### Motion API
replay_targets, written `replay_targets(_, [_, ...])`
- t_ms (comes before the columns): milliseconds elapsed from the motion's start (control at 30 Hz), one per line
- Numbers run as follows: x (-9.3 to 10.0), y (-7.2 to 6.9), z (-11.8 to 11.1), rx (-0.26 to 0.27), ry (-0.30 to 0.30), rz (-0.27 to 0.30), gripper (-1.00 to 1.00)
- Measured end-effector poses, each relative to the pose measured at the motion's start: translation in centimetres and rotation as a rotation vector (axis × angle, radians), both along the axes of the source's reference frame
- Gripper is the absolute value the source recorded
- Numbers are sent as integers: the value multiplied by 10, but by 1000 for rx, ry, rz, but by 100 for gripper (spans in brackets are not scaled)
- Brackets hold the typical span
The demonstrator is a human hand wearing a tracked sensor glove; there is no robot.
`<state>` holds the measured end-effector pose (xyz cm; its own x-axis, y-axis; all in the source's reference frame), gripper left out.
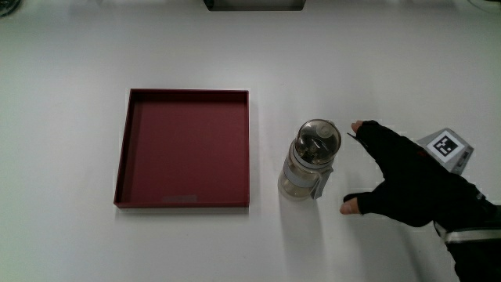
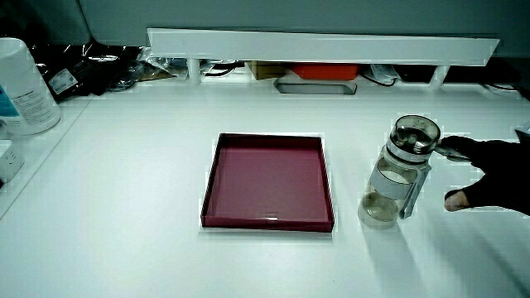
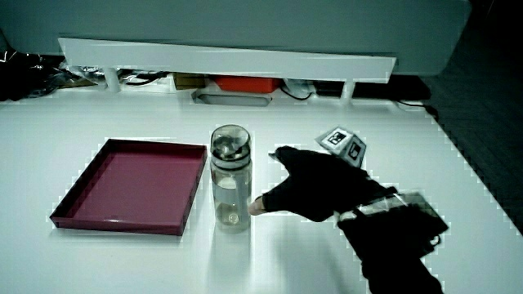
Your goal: Place bottle
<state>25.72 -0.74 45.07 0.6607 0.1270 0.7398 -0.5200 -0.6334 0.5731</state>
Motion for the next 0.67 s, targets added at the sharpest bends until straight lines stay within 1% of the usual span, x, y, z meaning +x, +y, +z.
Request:
replay_targets(33, [0,1,-7,7,37,-10,-100])
replay_targets(67, [0,3,-14,3,59,-3,-100])
replay_targets(133, [1,4,-24,69,59,-48,-100])
replay_targets(167, [-1,5,-28,93,29,-55,-100])
replay_targets(200, [-3,6,-34,99,37,-61,-100])
replay_targets(233, [-4,6,-37,127,45,-81,-100])
replay_targets(267, [-6,6,-40,132,43,-86,-100])
replay_targets(300, [-7,7,-42,148,57,-103,-100])
replay_targets(333, [-8,8,-44,154,54,-106,-100])
replay_targets(367, [-9,9,-45,131,48,-93,-100])
replay_targets(400, [-9,9,-46,144,58,-104,-100])
replay_targets(433, [-9,9,-45,153,49,-110,-100])
replay_targets(467, [-8,10,-44,165,26,-110,-100])
replay_targets(533, [-5,9,-40,121,10,-83,-100])
replay_targets(600, [-2,8,-36,92,-48,-48,-100])
replay_targets(633, [0,7,-34,107,-55,-53,-100])
replay_targets(667, [2,7,-32,107,-46,-59,-100])
